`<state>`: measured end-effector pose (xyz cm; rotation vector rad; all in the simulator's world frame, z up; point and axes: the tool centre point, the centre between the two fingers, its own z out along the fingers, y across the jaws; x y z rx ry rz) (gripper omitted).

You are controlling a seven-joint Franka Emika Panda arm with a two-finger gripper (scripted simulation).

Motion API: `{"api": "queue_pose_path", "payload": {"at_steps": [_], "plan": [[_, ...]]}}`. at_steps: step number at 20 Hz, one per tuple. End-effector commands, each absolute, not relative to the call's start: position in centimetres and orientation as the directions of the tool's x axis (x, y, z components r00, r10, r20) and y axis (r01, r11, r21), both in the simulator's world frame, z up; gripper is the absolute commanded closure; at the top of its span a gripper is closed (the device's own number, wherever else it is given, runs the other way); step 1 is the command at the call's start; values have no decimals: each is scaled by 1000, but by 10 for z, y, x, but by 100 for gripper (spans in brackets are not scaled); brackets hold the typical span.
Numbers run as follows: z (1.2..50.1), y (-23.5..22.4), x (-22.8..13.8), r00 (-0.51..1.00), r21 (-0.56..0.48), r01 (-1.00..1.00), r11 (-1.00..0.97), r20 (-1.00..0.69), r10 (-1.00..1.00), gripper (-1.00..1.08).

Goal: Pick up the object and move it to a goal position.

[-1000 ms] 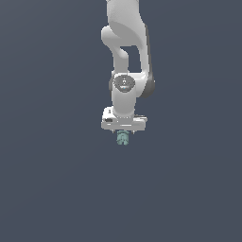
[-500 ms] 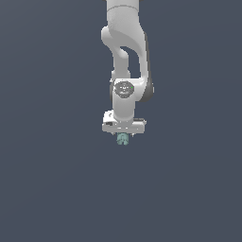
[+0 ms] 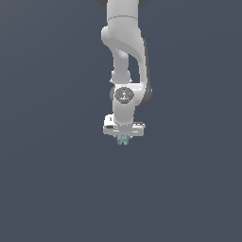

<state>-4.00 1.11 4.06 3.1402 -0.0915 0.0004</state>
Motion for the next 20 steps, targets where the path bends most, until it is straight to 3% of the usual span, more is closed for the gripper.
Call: {"api": "queue_pose_path", "payload": {"at_steps": [1, 12, 20], "plan": [[39, 11, -40, 998, 0, -58, -998, 0, -58, 108], [42, 14, -39, 998, 0, -59, -998, 1, -59, 108], [58, 55, -23, 998, 0, -59, -998, 1, -59, 108]]}}
